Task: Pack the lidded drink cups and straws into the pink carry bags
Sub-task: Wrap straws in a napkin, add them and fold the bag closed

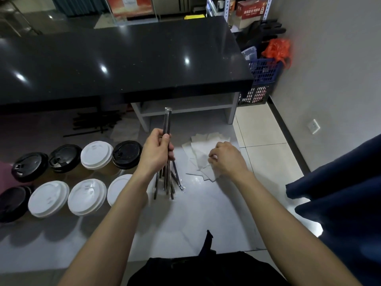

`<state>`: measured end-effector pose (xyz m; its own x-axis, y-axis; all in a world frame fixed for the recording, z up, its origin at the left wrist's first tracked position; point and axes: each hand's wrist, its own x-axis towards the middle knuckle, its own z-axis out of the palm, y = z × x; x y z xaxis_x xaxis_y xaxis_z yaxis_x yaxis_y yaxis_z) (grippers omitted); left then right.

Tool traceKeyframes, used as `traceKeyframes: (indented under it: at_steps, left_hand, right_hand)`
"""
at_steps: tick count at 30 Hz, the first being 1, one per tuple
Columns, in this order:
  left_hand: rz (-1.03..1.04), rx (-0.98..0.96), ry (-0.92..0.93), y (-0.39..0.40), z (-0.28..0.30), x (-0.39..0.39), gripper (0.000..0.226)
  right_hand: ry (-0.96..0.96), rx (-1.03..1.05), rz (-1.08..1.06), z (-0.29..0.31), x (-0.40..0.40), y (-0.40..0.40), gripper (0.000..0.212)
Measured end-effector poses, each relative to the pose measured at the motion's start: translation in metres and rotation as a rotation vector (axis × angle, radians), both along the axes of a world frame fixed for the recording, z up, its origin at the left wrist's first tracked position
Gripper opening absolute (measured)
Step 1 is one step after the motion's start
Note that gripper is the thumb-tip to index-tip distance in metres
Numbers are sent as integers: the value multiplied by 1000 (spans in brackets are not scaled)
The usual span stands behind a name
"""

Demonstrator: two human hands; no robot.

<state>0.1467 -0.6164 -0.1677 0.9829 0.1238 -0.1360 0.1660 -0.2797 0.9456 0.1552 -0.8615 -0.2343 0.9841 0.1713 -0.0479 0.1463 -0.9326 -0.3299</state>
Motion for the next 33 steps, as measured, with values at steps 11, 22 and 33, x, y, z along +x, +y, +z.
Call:
traceKeyframes:
  at_steps: [11,22,33]
  left_hand:
    - [-305,247,-138,-9,6,9,50]
    - [-1,247,-196,5,-2,21,15]
    - [39,276,-274,16,5,26,6]
  right_hand:
    - [-189,383,148,49,2,-6,11]
    - [27,142,31,-7,6,-17,37]
    - [-101,225,-20,-12,9,-17,22]
